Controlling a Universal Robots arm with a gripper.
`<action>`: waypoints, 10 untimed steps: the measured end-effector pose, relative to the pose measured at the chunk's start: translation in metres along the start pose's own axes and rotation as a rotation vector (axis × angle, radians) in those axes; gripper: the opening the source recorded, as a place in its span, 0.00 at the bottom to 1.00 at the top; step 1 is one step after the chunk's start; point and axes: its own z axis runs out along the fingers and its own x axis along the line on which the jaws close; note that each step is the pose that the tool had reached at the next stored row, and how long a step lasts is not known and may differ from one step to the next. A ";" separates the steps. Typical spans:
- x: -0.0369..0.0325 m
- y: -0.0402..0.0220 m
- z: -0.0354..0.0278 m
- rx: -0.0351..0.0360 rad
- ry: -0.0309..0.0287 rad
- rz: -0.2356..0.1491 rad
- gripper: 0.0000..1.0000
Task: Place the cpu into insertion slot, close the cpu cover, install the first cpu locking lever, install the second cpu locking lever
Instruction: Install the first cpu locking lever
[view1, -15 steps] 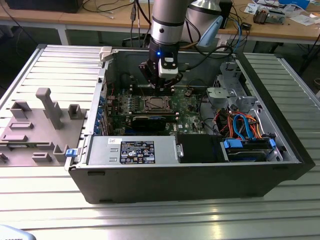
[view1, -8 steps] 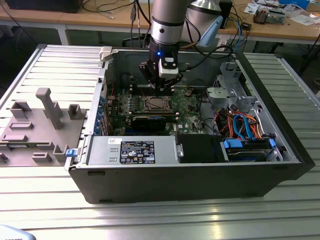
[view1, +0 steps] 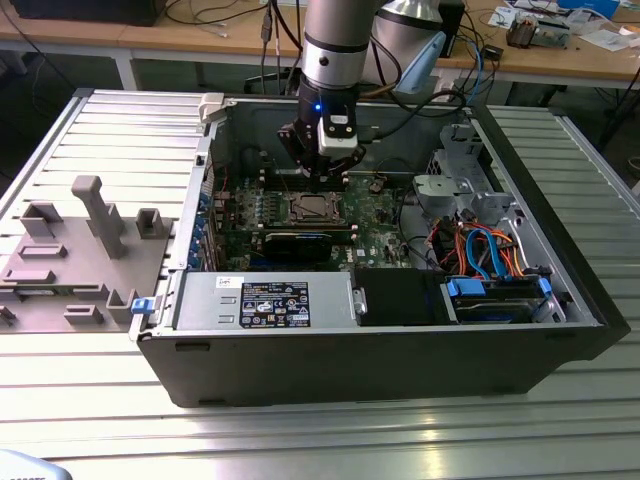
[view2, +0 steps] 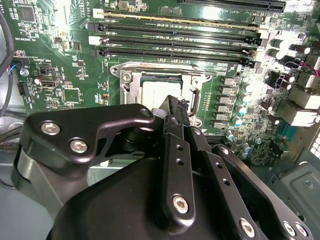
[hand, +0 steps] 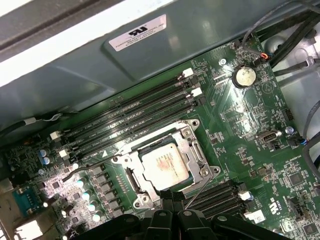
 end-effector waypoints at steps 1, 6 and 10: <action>0.0000 0.0000 0.0000 0.0000 -0.0001 -0.001 0.11; 0.0000 0.0000 0.0000 0.0002 -0.0004 -0.006 0.11; 0.0000 0.0000 0.0000 0.0003 -0.0006 -0.010 0.11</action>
